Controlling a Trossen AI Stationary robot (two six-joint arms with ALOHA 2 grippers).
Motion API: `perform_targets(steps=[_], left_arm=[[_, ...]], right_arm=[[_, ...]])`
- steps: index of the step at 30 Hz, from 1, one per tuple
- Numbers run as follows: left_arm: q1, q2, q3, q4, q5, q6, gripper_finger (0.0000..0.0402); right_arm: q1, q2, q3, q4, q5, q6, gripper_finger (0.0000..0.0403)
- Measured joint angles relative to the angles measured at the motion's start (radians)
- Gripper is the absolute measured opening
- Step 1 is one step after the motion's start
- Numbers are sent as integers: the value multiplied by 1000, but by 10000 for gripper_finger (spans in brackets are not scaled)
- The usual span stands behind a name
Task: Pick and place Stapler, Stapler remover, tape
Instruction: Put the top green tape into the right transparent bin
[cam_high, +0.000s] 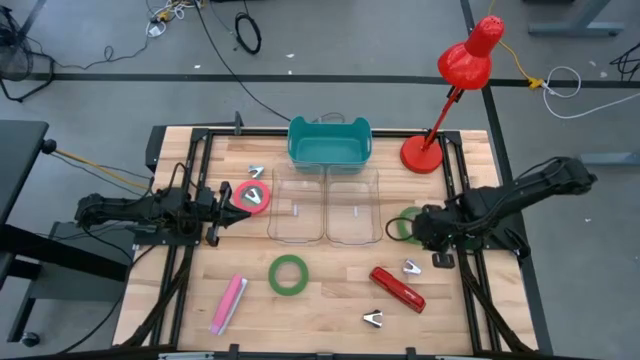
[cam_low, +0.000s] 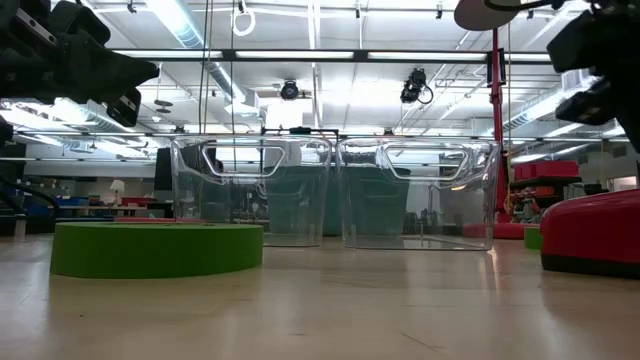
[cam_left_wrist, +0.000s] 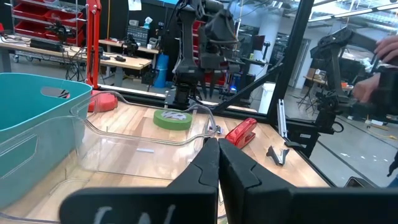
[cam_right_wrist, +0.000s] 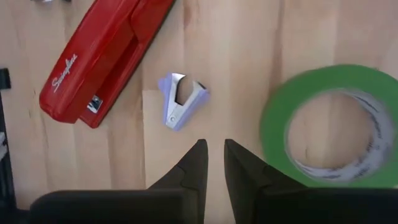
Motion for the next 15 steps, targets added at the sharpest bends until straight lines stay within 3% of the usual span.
perform_targets(steps=[6, 15], left_arm=[[0, 0, 0, 0, 0, 0, 3], [0, 0, 0, 0, 0, 0, 3]], right_arm=[[53, 0, -35, 8, 53, 22, 81], [86, 3, -69, 50, 133, 60, 213]])
